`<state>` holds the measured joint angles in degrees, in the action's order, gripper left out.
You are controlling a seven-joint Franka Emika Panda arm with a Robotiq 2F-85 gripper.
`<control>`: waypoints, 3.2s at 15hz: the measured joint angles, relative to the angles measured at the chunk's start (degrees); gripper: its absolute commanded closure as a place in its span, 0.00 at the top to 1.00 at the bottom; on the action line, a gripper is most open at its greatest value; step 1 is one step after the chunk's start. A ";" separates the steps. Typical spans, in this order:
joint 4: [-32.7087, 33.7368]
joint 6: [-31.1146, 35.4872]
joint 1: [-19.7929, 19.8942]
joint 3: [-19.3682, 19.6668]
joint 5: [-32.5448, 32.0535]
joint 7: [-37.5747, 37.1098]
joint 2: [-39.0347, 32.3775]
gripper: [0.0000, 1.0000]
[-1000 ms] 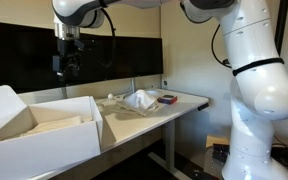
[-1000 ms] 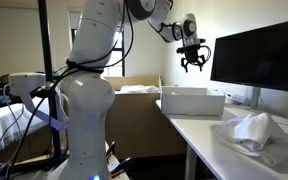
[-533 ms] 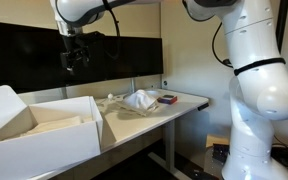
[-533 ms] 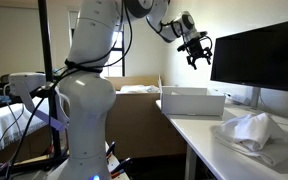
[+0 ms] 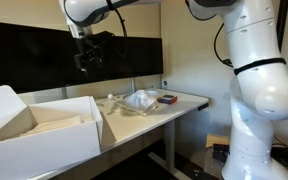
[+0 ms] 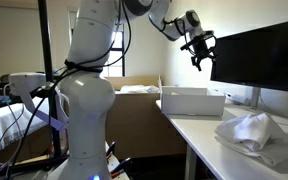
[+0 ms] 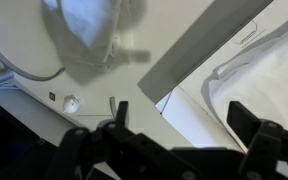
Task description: Remove one white cloth from the box, then put back the cloth in the box
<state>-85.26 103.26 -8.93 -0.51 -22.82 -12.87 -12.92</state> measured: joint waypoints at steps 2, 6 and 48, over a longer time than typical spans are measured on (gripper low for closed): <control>-0.62 0.16 1.48 0.38 0.84 0.08 0.06 1.00; -2.11 0.59 4.62 1.92 2.41 0.40 0.46 1.00; -15.20 6.69 17.98 15.37 6.19 -2.69 -0.39 1.00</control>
<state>-100.45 109.95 9.05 14.85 -16.63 -15.55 -13.31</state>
